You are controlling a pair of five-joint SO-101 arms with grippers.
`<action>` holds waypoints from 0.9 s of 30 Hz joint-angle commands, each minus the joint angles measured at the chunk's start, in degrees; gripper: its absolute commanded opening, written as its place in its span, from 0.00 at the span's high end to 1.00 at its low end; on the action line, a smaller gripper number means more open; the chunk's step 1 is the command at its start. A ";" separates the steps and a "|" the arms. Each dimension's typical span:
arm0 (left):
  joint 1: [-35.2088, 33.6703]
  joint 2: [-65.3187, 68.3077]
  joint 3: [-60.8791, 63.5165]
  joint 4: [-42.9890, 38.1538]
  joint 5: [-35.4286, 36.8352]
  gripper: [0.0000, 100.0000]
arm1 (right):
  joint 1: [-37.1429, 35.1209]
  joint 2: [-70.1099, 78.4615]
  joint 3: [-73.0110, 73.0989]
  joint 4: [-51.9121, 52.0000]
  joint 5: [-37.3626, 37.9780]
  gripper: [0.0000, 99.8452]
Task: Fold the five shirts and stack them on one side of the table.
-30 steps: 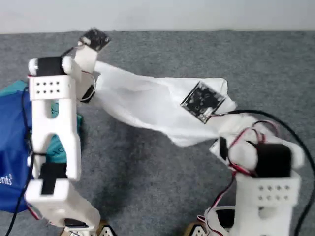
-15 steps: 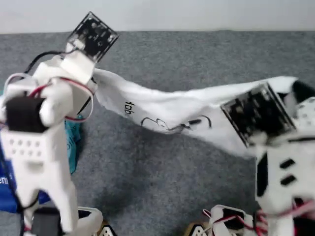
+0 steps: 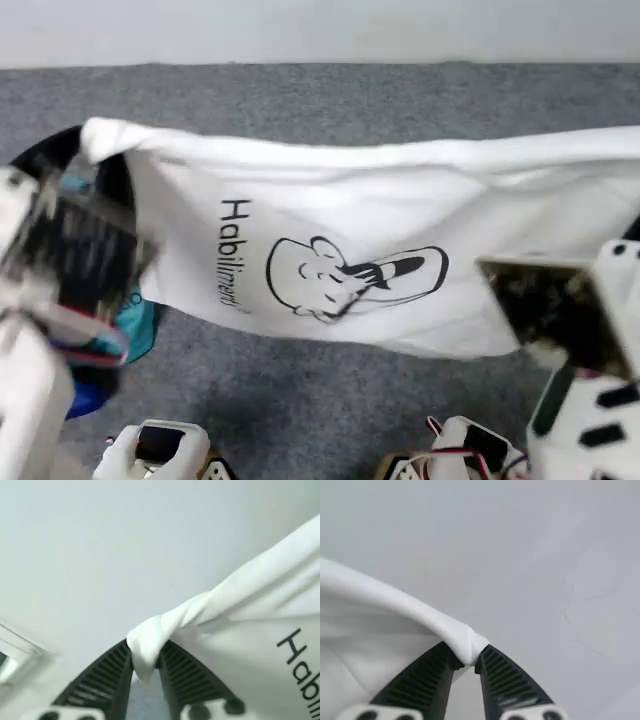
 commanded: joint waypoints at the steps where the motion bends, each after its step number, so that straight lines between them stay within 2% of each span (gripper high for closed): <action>1: -1.93 -2.46 -1.10 -1.05 -4.57 0.99 | 0.84 -1.27 -1.76 0.31 1.41 0.99; 6: -3.08 -4.40 -0.92 5.71 -9.67 0.99 | 0.84 -3.21 -1.58 0.04 2.90 0.99; 13: -3.34 -9.58 6.81 5.54 -14.95 0.99 | 0.57 -5.85 -1.76 -1.19 5.45 0.99; 22: -3.34 -21.63 24.40 5.54 -16.26 0.99 | 0.66 -5.93 -1.76 -4.70 6.51 0.99; 27: -3.96 -24.00 25.10 5.36 -16.35 0.99 | 0.75 -6.46 -1.76 -6.90 6.77 0.99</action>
